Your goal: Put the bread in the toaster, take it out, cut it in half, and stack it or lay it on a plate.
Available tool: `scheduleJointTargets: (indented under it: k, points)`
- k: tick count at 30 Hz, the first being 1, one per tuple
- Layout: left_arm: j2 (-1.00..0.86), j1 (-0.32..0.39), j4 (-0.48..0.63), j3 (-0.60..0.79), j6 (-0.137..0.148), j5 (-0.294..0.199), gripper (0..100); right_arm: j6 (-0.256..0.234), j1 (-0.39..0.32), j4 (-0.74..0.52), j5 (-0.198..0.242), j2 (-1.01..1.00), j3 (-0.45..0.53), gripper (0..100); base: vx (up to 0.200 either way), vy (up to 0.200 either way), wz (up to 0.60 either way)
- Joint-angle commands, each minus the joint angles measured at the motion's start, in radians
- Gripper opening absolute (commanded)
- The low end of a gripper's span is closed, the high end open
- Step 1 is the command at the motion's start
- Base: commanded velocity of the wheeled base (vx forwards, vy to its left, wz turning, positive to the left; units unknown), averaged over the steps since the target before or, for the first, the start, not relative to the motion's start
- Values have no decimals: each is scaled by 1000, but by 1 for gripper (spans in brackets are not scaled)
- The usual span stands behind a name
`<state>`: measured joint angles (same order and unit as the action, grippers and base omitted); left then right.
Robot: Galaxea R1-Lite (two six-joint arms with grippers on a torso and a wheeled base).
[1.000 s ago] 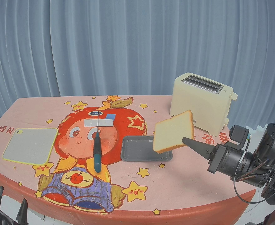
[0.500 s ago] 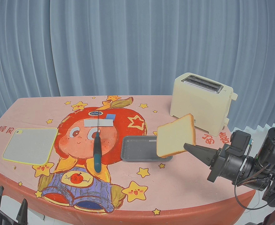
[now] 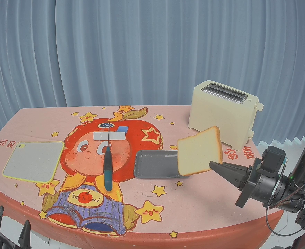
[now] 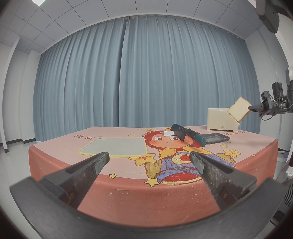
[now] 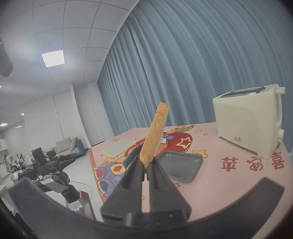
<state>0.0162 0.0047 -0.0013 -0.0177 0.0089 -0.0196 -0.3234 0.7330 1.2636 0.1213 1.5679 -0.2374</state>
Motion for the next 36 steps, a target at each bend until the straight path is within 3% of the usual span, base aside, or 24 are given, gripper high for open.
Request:
scheduleJointTargets:
  k: [1,36]
  points:
    - [-15,0,0,18,0,0,100,14,-1,0,0,0,10,0,0,0,0]
    - [-15,1,0,18,-1,3,100,43,-10,0,-3,11,10,0,0,0,0]
